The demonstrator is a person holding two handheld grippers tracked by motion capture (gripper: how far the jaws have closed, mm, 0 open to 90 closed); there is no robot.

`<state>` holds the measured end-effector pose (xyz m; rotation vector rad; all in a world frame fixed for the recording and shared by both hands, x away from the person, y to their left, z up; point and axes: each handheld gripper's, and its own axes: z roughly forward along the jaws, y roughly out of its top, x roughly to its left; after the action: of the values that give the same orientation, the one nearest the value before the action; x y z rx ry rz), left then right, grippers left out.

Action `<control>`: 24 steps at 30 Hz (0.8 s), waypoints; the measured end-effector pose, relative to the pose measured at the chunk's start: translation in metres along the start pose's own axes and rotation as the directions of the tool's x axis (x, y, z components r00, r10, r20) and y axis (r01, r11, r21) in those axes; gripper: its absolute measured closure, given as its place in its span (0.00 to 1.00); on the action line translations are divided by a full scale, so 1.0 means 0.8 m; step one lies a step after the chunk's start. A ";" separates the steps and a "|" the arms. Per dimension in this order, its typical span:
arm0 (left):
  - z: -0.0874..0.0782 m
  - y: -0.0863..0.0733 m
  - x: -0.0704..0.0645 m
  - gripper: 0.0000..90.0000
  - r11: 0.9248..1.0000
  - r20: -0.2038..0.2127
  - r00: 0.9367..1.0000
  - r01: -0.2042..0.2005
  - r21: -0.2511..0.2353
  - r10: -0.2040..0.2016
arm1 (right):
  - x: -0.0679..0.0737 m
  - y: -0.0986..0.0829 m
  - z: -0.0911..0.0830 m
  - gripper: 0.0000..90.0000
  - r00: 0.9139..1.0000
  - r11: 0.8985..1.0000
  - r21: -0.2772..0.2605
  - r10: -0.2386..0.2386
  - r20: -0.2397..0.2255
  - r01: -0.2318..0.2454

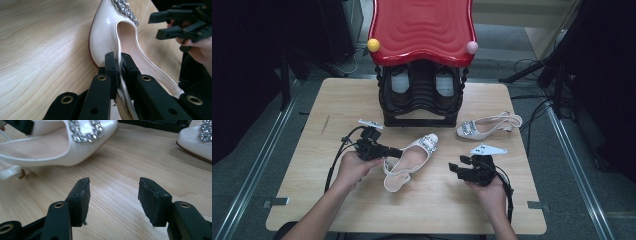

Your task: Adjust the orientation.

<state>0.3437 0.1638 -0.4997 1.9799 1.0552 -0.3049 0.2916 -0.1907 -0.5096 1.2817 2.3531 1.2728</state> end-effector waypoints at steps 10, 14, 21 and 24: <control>0.011 0.000 0.009 0.92 0.999 -0.090 0.996 -0.024 0.040 0.027 | 0.006 -0.002 0.005 0.48 1.000 1.000 0.016 -0.010 -0.001 0.010; 0.006 0.002 0.008 0.88 0.999 -0.075 0.997 -0.032 0.030 0.034 | 0.008 -0.002 0.007 0.48 1.000 1.000 0.023 -0.018 -0.003 0.018; -0.016 0.004 -0.011 0.77 0.993 -0.119 0.986 -0.109 0.048 0.114 | 0.009 -0.001 0.011 0.49 0.999 0.999 0.027 -0.030 -0.011 0.030; -0.031 0.002 -0.015 0.75 0.993 -0.122 0.985 -0.117 0.022 0.119 | 0.011 0.000 0.014 0.49 0.999 0.999 0.029 -0.035 -0.016 0.035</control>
<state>0.3334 0.1756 -0.4768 2.0866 1.0093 -0.1284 0.2920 -0.1773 -0.5142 1.2379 2.4028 1.2463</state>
